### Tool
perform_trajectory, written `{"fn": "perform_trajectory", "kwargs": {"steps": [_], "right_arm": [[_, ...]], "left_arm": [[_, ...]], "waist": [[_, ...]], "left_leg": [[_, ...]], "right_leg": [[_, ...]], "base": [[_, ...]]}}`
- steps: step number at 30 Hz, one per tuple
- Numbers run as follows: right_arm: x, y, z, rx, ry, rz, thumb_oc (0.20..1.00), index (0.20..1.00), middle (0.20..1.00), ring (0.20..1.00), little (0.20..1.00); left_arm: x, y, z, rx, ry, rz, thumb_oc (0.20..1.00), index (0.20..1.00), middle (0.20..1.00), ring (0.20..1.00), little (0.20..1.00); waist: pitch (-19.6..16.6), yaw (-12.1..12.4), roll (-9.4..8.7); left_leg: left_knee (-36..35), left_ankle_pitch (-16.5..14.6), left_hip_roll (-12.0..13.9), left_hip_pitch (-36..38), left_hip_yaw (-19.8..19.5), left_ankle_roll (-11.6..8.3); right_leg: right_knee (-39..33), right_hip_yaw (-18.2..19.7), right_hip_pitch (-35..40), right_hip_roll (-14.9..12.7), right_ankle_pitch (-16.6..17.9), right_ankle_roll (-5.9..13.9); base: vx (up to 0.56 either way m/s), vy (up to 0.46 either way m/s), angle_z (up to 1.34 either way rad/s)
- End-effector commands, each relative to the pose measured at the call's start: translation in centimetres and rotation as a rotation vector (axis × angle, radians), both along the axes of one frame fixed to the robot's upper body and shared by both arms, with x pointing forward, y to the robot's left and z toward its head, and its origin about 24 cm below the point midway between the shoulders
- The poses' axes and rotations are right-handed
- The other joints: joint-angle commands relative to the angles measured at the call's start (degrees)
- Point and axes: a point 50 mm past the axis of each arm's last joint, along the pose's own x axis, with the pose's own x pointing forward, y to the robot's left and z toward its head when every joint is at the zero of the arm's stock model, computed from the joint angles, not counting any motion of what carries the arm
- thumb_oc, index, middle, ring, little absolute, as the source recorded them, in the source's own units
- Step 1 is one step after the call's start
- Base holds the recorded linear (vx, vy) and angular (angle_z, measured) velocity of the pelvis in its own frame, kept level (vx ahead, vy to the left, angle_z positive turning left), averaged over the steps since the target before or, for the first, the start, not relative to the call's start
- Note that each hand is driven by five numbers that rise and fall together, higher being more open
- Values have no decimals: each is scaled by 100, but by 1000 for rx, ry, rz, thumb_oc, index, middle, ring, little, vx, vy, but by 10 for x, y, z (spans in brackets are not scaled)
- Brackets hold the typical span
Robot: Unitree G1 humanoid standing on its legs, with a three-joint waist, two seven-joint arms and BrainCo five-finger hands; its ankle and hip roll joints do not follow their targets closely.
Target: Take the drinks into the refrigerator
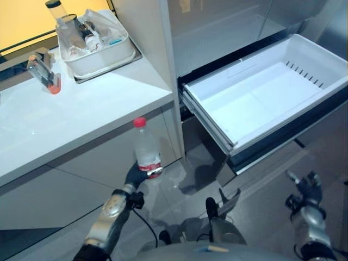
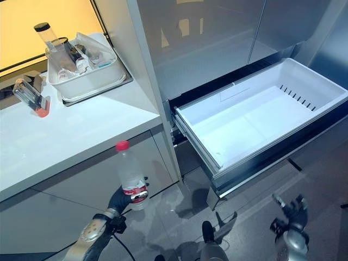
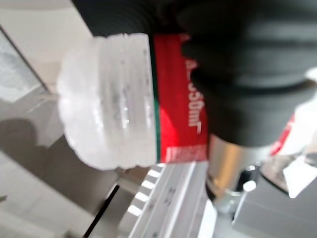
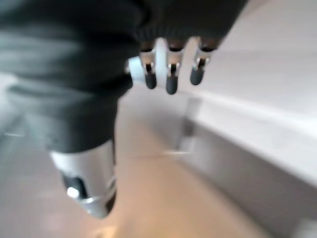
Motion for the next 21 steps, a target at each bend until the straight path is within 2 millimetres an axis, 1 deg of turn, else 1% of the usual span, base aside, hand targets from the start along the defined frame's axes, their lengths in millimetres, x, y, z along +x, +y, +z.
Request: {"fn": "perform_trajectory", "kwargs": {"steps": [1, 2, 3, 4, 5, 6, 7, 8, 10, 11, 13, 14, 16, 18, 19, 21], "right_arm": [[13, -16, 52, -183, -203, -33, 1000, 1000, 1000, 1000, 1000], [20, -7, 76, -249, -284, 5, 1000, 1000, 1000, 1000, 1000], [24, -3, 93, -297, -340, 38, 1000, 1000, 1000, 1000, 1000], [25, -1, 100, -322, -362, 46, 1000, 1000, 1000, 1000, 1000], [30, 11, 128, -401, -457, 113, 1000, 1000, 1000, 1000, 1000], [30, 11, 129, -401, -455, 113, 1000, 1000, 1000, 1000, 1000], [30, 15, 136, -424, -482, 128, 1000, 1000, 1000, 1000, 1000], [31, 19, 148, -458, -516, 148, 1000, 1000, 1000, 1000, 1000], [30, 33, 177, -549, -615, 210, 1000, 1000, 1000, 1000, 1000], [29, 36, 183, -569, -632, 213, 1000, 1000, 1000, 1000, 1000], [26, 47, 204, -629, -713, 267, 1000, 1000, 1000, 1000, 1000], [27, 56, 218, -687, -754, 315, 1000, 1000, 1000, 1000, 1000], [27, 67, 233, -744, -798, 385, 1000, 1000, 1000, 1000, 1000], [28, 90, 252, -800, -875, 530, 1000, 1000, 1000, 1000, 1000], [29, 90, 252, -801, -875, 531, 1000, 1000, 1000, 1000, 1000], [35, 102, 258, -806, -894, 618, 1000, 1000, 1000, 1000, 1000]], "left_arm": [[28, -9, 62, -35, -349, -44, 200, 200, 200, 200, 200], [28, -7, 63, -23, -352, -31, 200, 200, 200, 200, 200], [29, -7, 65, -18, -363, -26, 200, 200, 200, 200, 200], [31, -7, 65, -15, -363, -22, 200, 200, 200, 200, 200], [32, -8, 66, -9, -369, -14, 200, 200, 200, 200, 200], [32, -8, 66, -9, -368, -14, 200, 200, 200, 200, 200], [33, -9, 67, -6, -372, -15, 200, 200, 200, 200, 200], [34, -9, 69, -2, -377, -15, 200, 200, 200, 200, 200], [34, -8, 71, 4, -386, -13, 200, 200, 200, 200, 200], [34, -9, 71, 3, -385, -14, 200, 200, 200, 200, 200], [35, -9, 72, 9, -389, -13, 200, 200, 200, 200, 200], [35, -9, 70, 10, -383, -11, 200, 200, 200, 200, 200], [34, -9, 70, 16, -381, -15, 200, 200, 200, 200, 200], [34, -12, 70, 10, -375, -33, 200, 200, 200, 200, 200], [34, -12, 70, 9, -376, -32, 200, 200, 200, 200, 200], [34, -14, 69, 10, -371, -53, 200, 200, 200, 200, 200]], "waist": [[-475, 75, -212], [-492, 77, -227], [-508, 74, -244], [-524, 88, -260], [-558, 93, -290], [-557, 93, -290], [-573, 94, -302], [-591, 105, -314], [-621, 123, -335], [-636, 129, -336], [-663, 143, -346], [-678, 156, -354], [-703, 185, -377], [-753, 246, -406], [-750, 241, -401], [-774, 285, -424]], "left_leg": [[80, -39, -180, -226, -119, 335], [79, -47, -184, -212, -117, 342], [77, -52, -186, -204, -114, 347], [76, -61, -194, -189, -120, 355], [75, -67, -200, -175, -117, 362], [76, -69, -200, -174, -118, 363], [76, -76, -204, -167, -116, 365], [77, -81, -209, -165, -114, 369], [79, -83, -217, -154, -115, 376], [77, -89, -221, -144, -114, 380], [80, -93, -227, -126, -113, 386], [80, -92, -231, -118, -108, 385], [82, -95, -235, -105, -109, 384], [84, -88, -233, -89, -121, 378], [83, -88, -233, -88, -121, 378], [83, -85, -231, -81, -131, 376]], "right_leg": [[672, 91, 282, -17, -920, 266], [679, 101, 289, -21, -924, 268], [688, 95, 290, -28, -930, 273], [694, 90, 299, -32, -934, 277], [709, 97, 303, -37, -938, 275], [711, 96, 304, -37, -940, 276], [715, 96, 306, -39, -941, 277], [719, 87, 308, -40, -947, 278], [737, 77, 317, -42, -957, 276], [741, 72, 327, -44, -963, 278], [754, 63, 340, -44, -974, 277], [757, 69, 345, -45, -973, 279], [753, 55, 364, -45, -976, 275], [748, 42, 385, -47, -974, 275], [748, 42, 386, -46, -974, 275], [743, 25, 408, -48, -978, 272]], "base": [[3, 19, -3], [0, 0, 0], [0, 0, 0], [0, 0, 0], [0, 0, 0], [0, 0, 0], [0, 0, 0], [0, 0, 0], [0, 0, 0], [0, 0, 0], [0, 0, 0], [0, 0, 0], [0, 0, 0], [0, 0, 0], [0, 0, 0], [0, 0, 0]]}}
